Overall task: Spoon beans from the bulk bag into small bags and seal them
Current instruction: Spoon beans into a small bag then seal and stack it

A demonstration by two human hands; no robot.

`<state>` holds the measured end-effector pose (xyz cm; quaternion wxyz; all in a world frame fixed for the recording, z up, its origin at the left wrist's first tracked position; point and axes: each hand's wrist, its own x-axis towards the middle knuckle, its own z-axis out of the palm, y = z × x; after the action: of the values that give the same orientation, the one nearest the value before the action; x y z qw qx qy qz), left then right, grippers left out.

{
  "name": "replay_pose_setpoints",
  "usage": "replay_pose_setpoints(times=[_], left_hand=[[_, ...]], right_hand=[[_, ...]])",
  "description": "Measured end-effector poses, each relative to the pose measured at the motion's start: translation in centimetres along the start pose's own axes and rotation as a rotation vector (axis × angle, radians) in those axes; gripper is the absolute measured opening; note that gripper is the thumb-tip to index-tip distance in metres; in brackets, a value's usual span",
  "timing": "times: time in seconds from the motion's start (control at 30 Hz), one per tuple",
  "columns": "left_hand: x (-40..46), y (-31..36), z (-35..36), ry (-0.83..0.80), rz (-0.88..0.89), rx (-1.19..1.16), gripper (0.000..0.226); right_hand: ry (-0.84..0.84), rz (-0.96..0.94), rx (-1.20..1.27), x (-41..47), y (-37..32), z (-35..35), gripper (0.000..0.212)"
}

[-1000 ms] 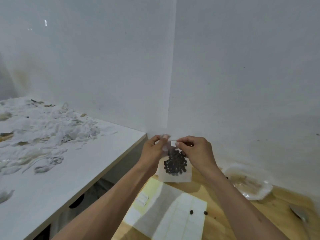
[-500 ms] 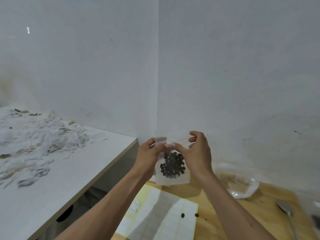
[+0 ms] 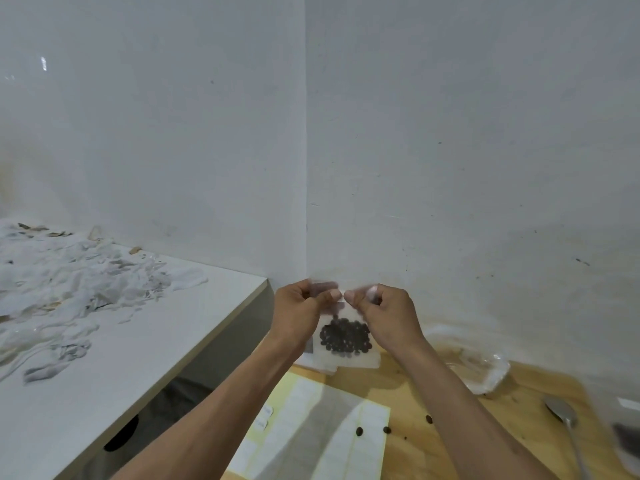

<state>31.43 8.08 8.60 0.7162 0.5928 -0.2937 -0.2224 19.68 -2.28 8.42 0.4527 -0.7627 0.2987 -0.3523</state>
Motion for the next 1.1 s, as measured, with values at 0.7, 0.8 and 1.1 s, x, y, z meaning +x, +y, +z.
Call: replay_pose_setpoints(times=[0.7, 0.8, 1.1], left_hand=[[0.4, -1.0, 3.6, -0.14, 0.019, 0.056, 0.006], [0.8, -1.5, 5.7, -0.237, -0.017, 0.15, 0.02], [-1.0, -2.5, 16.6, -0.316, -0.149, 0.009, 0.011]], right_hand=[[0.007, 0.213, 0.229, 0.2, 2.0, -4.6, 0.027], [0.086, 0.245, 0.24, 0.0, 2.7, -7.5, 0.032], [0.235, 0.353, 0.0, -4.5, 4.9, -17.7, 0.047]])
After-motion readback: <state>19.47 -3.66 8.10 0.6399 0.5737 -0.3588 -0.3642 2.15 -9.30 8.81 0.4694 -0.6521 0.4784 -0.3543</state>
